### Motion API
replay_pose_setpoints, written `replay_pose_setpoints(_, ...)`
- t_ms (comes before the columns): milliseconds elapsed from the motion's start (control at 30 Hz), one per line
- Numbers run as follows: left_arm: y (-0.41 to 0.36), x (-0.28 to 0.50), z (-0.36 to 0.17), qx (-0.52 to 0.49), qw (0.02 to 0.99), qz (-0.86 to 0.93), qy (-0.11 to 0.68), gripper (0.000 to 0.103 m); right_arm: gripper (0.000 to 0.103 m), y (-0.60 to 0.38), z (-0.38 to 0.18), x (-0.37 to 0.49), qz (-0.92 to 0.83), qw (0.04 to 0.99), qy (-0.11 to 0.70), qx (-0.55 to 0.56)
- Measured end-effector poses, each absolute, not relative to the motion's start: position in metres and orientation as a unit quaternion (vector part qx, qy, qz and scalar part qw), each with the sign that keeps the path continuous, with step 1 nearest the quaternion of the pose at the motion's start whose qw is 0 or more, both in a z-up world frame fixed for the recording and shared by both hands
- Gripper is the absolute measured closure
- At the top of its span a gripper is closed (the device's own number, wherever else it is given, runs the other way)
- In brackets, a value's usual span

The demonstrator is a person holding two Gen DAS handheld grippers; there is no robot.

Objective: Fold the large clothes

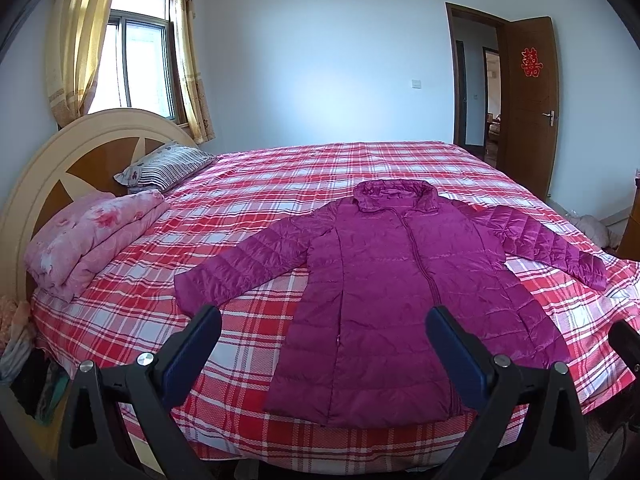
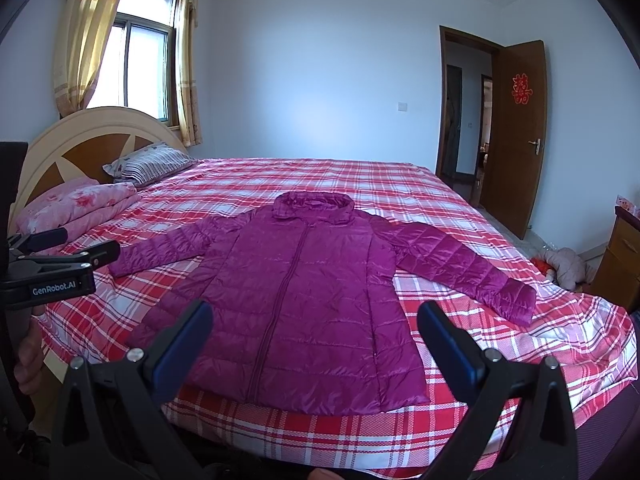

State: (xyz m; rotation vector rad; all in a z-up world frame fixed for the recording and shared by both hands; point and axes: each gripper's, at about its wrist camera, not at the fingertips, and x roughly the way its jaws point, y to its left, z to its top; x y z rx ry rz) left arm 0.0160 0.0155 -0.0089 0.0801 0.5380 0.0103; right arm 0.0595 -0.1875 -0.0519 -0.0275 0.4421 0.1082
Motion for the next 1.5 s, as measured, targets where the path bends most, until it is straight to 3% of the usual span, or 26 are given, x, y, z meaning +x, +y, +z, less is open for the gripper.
replay_pose_setpoints(867, 0.009, 0.042, -0.029, 0.068, 0.964, 0.003, 0.256, 0.001, 0.0, -0.211, -0.075, 0.084, 0.093, 0.966, 0.238, 0.024)
replay_pose_setpoints(1233, -0.034, 0.145, -0.094, 0.11, 0.951, -0.024, 0.289, 0.001, 0.0, -0.349, -0.15, 0.168, -0.034, 0.937, 0.32, 0.139)
replay_pose_setpoints(1500, -0.039, 0.219, -0.128, 0.131, 0.942, 0.036, 0.306, 0.001, 0.016, -0.472, -0.172, 0.212, -0.17, 0.9, 0.343, 0.21)
